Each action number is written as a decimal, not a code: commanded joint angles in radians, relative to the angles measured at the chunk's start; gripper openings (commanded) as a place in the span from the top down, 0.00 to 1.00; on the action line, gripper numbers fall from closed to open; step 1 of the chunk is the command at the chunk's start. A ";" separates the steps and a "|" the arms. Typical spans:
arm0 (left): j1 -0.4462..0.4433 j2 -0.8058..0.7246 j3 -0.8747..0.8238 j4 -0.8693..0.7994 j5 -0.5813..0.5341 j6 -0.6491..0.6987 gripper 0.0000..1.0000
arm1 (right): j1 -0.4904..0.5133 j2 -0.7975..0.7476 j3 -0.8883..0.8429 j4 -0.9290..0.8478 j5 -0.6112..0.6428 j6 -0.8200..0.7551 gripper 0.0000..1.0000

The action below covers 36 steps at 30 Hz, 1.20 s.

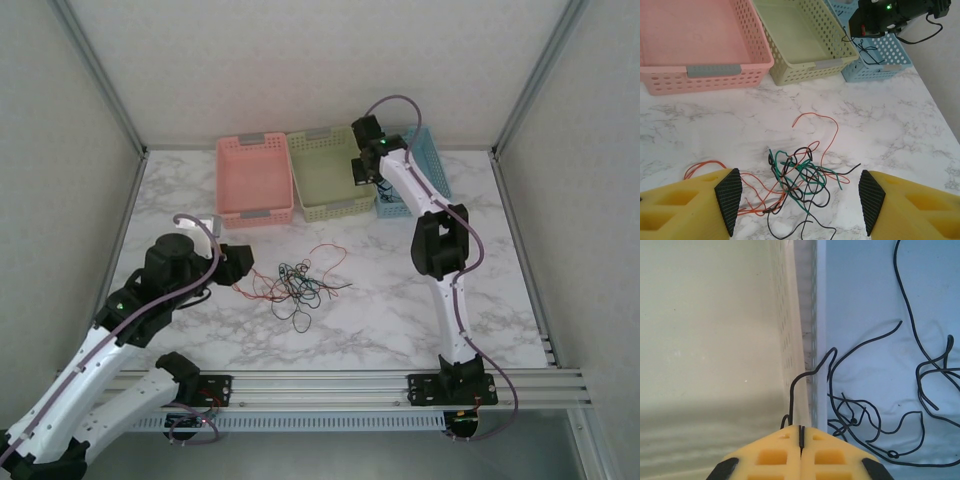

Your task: Untangle the cables

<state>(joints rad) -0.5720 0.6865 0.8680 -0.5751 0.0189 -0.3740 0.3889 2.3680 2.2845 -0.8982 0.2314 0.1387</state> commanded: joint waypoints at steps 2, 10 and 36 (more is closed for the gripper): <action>0.000 -0.024 0.004 -0.050 -0.022 -0.001 0.34 | -0.050 -0.063 -0.030 0.009 -0.089 0.066 1.00; 0.001 -0.029 0.033 -0.096 -0.039 -0.030 0.26 | -0.155 -0.119 -0.137 0.059 -0.085 0.168 1.00; 0.001 0.027 -0.299 0.091 0.076 -0.333 0.26 | 0.102 -0.825 -1.063 0.420 -0.441 0.206 0.51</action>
<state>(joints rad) -0.5720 0.6804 0.6170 -0.6102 0.0051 -0.6514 0.4248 1.5417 1.3201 -0.5552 -0.0631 0.3267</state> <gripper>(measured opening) 0.740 0.498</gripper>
